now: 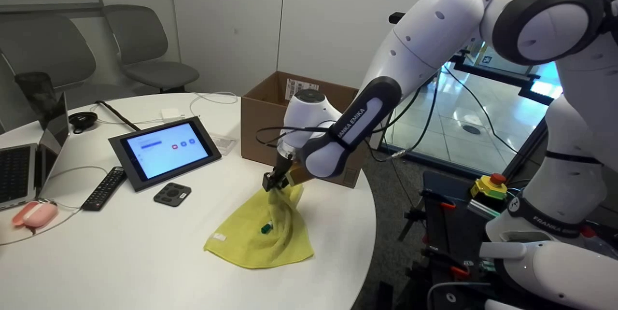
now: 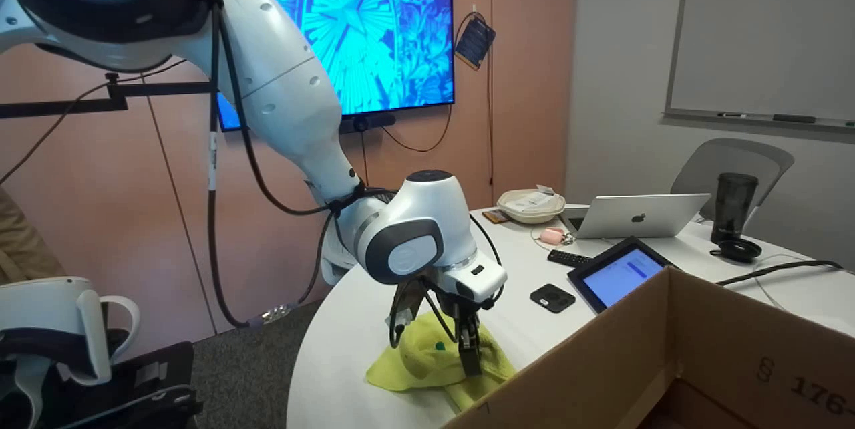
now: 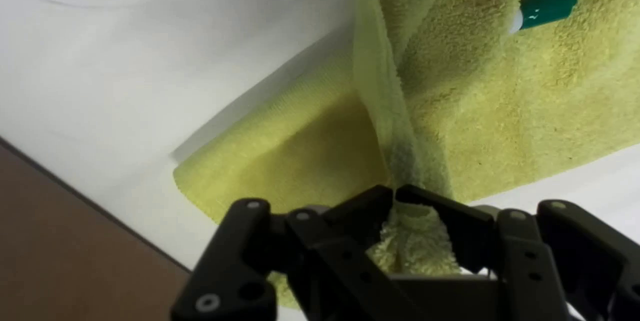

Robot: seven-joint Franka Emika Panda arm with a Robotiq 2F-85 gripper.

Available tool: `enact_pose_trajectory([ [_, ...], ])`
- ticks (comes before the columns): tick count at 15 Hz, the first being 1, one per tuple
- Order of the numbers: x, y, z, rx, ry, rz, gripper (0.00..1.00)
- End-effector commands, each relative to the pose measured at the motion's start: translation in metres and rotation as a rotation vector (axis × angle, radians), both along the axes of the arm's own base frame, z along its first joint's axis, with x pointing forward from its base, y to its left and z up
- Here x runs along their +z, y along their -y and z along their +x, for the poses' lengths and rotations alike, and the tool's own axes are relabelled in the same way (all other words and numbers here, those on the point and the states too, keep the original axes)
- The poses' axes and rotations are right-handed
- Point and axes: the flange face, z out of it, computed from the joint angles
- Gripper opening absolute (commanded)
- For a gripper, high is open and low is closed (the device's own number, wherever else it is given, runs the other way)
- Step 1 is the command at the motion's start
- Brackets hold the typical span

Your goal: Put the marker on the towel, fold the towel, and then put the folded towel in the box

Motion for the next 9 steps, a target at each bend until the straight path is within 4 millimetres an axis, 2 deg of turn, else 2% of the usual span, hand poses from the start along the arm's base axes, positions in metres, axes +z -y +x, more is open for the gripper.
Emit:
enact_pose_trajectory([
  [1, -0.038, -0.008, 0.029, -0.102, -0.037, -0.024, 0.02],
  [4, -0.059, -0.006, 0.038, -0.174, -0.082, -0.028, 0.01],
  [6, -0.066, -0.005, 0.042, -0.207, -0.099, -0.028, 0.01],
  [7, -0.068, -0.004, 0.044, -0.221, -0.101, -0.025, 0.04],
  [8, -0.067, -0.003, 0.046, -0.233, -0.101, -0.023, 0.28],
  [9, -0.066, -0.003, 0.047, -0.241, -0.098, -0.017, 0.29],
])
